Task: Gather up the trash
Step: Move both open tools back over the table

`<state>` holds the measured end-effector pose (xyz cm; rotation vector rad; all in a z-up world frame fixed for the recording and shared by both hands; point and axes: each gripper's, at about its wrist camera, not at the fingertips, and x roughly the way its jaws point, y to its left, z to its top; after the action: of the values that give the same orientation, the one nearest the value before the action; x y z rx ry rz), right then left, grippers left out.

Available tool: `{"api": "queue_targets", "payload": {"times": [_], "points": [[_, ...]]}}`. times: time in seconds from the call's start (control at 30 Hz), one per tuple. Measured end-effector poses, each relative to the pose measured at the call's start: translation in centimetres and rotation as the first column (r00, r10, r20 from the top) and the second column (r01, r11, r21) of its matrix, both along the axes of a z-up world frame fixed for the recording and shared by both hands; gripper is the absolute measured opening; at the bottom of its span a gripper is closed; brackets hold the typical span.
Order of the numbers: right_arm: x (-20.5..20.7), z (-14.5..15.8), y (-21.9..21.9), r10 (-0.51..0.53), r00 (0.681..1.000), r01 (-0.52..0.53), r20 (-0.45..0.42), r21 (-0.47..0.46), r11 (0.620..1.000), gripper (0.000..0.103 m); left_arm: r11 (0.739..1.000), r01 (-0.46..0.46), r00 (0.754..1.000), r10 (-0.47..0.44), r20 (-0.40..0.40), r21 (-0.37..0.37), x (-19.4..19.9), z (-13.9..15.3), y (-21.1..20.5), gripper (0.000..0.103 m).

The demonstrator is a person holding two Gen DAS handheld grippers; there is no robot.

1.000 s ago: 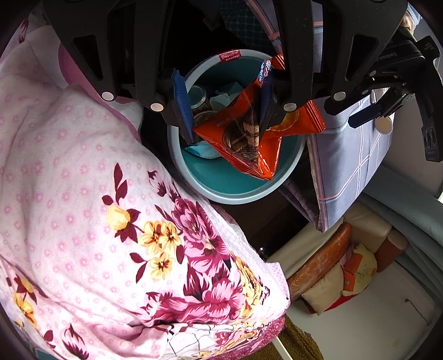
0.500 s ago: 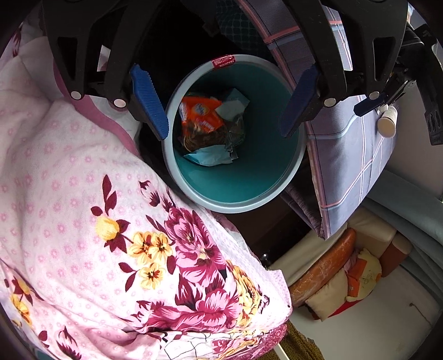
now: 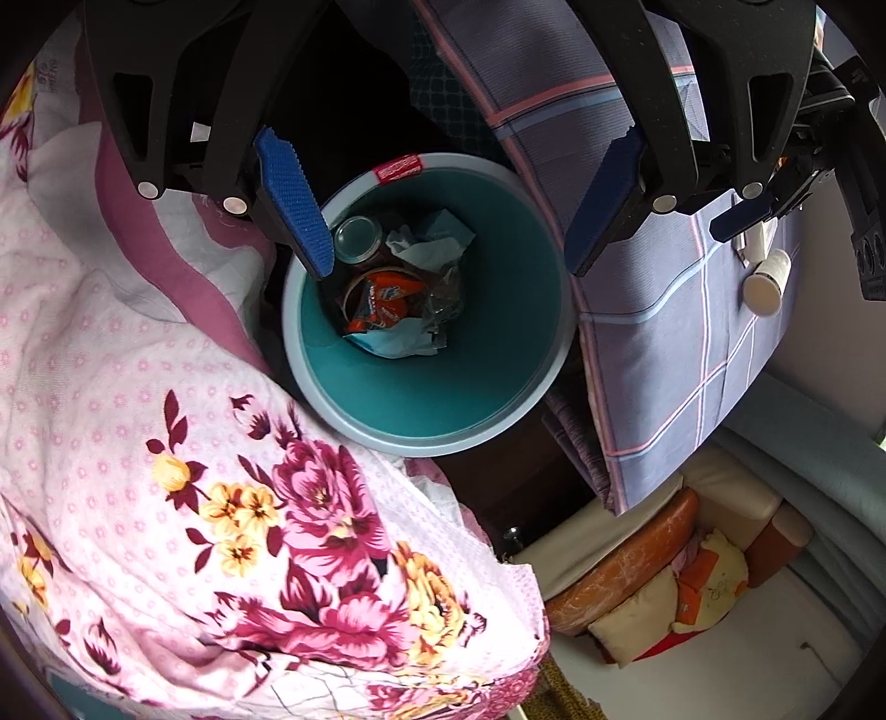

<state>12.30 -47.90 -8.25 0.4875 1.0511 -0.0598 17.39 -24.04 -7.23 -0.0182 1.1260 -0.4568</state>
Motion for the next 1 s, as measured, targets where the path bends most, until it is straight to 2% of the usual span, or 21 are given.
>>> {"api": "queue_targets", "payload": {"times": [0.33, 0.57, 0.87, 1.0], "points": [[0.0, 1.8, 4.0, 0.050, 0.999, -0.050, -0.004, -0.029, 0.998, 0.082, 0.997, -0.071, 0.997, 0.071, 0.004, -0.029, -1.4, 0.7, 5.5, 0.094], [0.4, 2.4, 8.3, 0.138, 0.990, -0.138, -0.011, -0.041, 0.990, 0.082, 0.986, -0.166, 0.986, 0.166, -0.005, -0.036, -2.5, 0.7, 11.5, 0.094], [1.5, 3.5, 16.3, 0.289, 0.957, -0.290, -0.029, -0.088, 0.953, 0.082, 0.963, -0.265, 0.964, 0.266, 0.015, -0.047, -4.6, 1.6, 20.0, 0.094], [2.0, 4.0, 20.3, 0.363, 0.931, -0.365, -0.043, -0.127, 0.922, 0.082, 0.943, -0.331, 0.942, 0.332, 0.042, -0.035, -6.0, 2.2, 24.7, 0.094]]}}
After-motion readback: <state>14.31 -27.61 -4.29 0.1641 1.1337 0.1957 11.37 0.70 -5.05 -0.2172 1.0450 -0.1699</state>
